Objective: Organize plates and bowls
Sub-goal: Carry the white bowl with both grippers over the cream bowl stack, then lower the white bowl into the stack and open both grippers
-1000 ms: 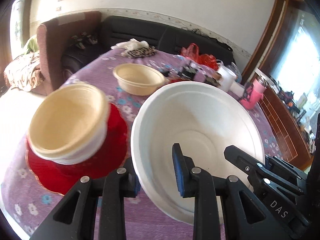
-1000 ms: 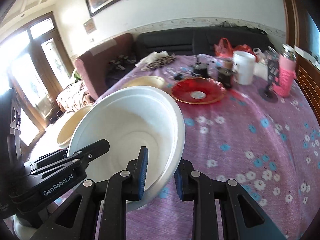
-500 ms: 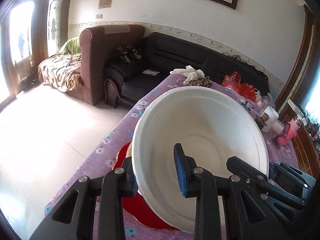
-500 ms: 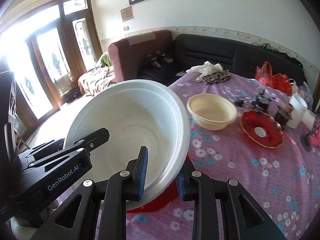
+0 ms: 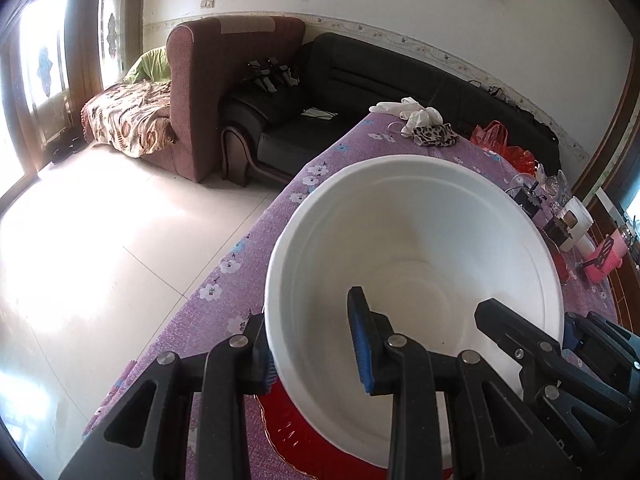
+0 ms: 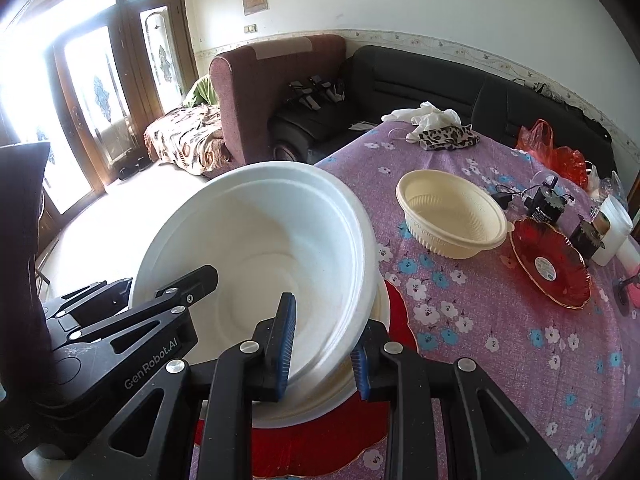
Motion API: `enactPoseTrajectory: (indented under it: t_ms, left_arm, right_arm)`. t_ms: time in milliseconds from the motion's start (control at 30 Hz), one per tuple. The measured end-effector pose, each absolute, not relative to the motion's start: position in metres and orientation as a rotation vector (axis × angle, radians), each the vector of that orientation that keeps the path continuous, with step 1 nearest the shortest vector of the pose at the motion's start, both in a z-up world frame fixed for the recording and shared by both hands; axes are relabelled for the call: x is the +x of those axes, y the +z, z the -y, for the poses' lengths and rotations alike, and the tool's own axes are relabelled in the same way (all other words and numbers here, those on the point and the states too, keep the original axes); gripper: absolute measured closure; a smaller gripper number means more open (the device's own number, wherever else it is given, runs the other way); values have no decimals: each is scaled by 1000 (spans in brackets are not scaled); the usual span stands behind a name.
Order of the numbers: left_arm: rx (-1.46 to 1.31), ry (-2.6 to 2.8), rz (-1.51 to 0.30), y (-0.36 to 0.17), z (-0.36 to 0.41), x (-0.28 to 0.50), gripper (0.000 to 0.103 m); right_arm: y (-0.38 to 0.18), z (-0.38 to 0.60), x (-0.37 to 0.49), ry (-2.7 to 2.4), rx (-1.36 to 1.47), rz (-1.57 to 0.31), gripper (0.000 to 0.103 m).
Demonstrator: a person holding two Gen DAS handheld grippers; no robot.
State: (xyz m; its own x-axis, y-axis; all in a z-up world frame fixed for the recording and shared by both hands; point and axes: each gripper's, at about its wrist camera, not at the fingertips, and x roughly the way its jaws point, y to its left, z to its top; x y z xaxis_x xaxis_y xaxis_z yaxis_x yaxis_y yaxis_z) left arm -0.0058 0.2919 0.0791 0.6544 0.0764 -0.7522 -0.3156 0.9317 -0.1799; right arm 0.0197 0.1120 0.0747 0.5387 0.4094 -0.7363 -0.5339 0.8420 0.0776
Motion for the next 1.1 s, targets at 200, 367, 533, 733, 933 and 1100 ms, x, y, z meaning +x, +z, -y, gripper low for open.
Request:
enactPoseTrajectory:
  t_ms: [200,367,533,733,933,1100]
  left_arm:
    - [-321,249,-803,83,-300,-13,52]
    - [-315,271,-763,94,-303,-25,36]
    - [-271,299,-721,107,-298,-35,29]
    - [-191,357,-661,124,-281,-51,21]
    - [-113,406,-621,138,-258,-60,9]
    - [-55,397,-617,144,-234,-64,8]
  right_arm:
    - [74,-115,20,558,-155,-814,60]
    - [80,-112,17,558,-122,-786,53]
    - [84,-104,13,565,-86,-779,52]
    - [94,-84,6,562,-37,-749,46]
    - [102,-59,-2,554,10,-728,43]
    - [103,-32,-6,536,55,-726,43]
